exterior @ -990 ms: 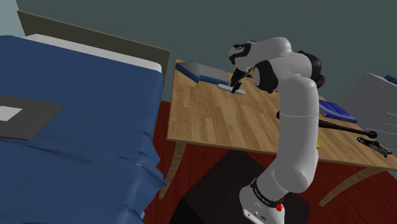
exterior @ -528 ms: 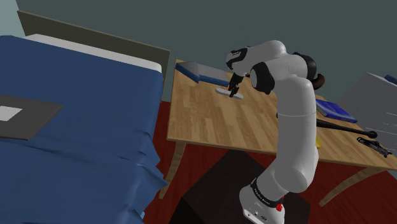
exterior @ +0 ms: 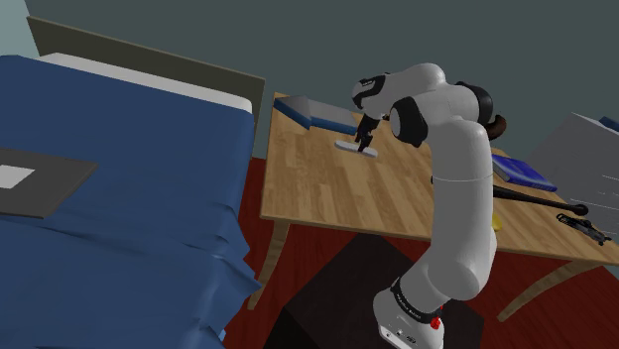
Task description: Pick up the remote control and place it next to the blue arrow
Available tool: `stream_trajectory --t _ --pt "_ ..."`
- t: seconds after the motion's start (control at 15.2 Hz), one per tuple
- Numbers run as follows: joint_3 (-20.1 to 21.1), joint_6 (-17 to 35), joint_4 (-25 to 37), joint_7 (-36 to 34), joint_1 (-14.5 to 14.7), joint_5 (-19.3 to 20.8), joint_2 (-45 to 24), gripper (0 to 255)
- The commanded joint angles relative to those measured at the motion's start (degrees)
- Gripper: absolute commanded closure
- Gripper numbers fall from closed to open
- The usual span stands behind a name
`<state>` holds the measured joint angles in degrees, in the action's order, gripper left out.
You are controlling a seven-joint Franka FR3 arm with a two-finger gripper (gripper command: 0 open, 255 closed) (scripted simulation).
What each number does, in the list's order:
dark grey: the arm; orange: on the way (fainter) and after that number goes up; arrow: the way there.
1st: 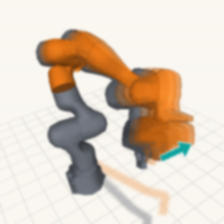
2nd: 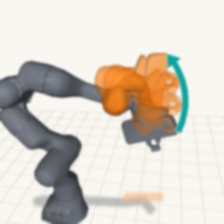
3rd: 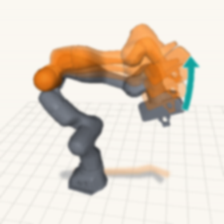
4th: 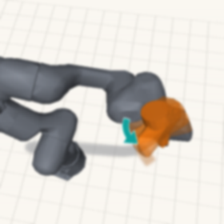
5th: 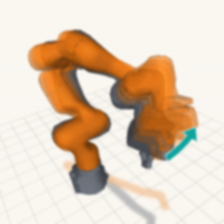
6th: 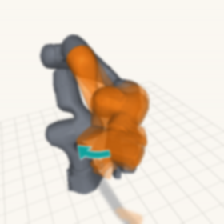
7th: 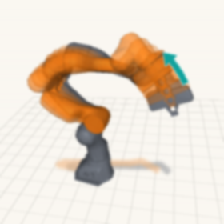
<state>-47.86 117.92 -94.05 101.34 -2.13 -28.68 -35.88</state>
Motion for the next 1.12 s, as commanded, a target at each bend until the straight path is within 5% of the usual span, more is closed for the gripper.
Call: stream_trajectory --t 0.0,0.26,0.53,1.06 --pt "0.0 0.0 0.0 0.0 0.0 0.0 0.0 0" --pt "0.0 0.0 0.0 0.0 0.0 0.0 0.0 0" --pt "-2.0 -5.3 3.0 -1.6 1.0 2.7 3.1 0" --pt "-2.0 -5.3 3.0 -1.6 1.0 2.7 3.1 0"
